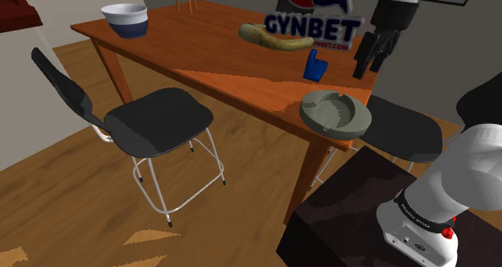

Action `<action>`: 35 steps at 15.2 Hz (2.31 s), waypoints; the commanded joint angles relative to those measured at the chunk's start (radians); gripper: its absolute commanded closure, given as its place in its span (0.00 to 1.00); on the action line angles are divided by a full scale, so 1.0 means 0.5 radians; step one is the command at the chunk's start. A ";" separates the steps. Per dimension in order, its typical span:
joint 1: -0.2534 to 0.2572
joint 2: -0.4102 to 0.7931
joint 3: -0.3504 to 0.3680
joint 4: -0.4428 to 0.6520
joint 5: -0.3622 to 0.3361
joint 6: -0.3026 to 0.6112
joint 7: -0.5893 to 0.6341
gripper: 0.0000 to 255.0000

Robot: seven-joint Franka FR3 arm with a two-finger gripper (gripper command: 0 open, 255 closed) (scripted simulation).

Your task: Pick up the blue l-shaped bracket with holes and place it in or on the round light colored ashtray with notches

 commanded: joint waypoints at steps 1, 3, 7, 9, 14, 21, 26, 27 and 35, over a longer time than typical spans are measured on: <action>0.000 0.000 0.000 0.000 0.000 0.000 0.000 0.00; 0.005 0.140 -0.049 0.070 -0.071 0.051 -0.136 0.00; 0.020 0.433 -0.133 0.244 -0.192 0.142 -0.392 0.00; 0.028 0.583 -0.168 0.348 -0.242 0.180 -0.514 0.00; 0.045 0.966 -0.231 0.651 -0.340 0.248 -0.805 0.00; 0.055 1.430 -0.266 1.066 -0.420 0.299 -1.124 0.00; 0.050 1.417 -0.271 0.918 -0.424 0.434 -1.121 0.00; 0.049 1.416 -0.272 0.889 -0.425 0.461 -1.120 0.00; 0.049 1.415 -0.272 0.874 -0.425 0.476 -1.120 0.00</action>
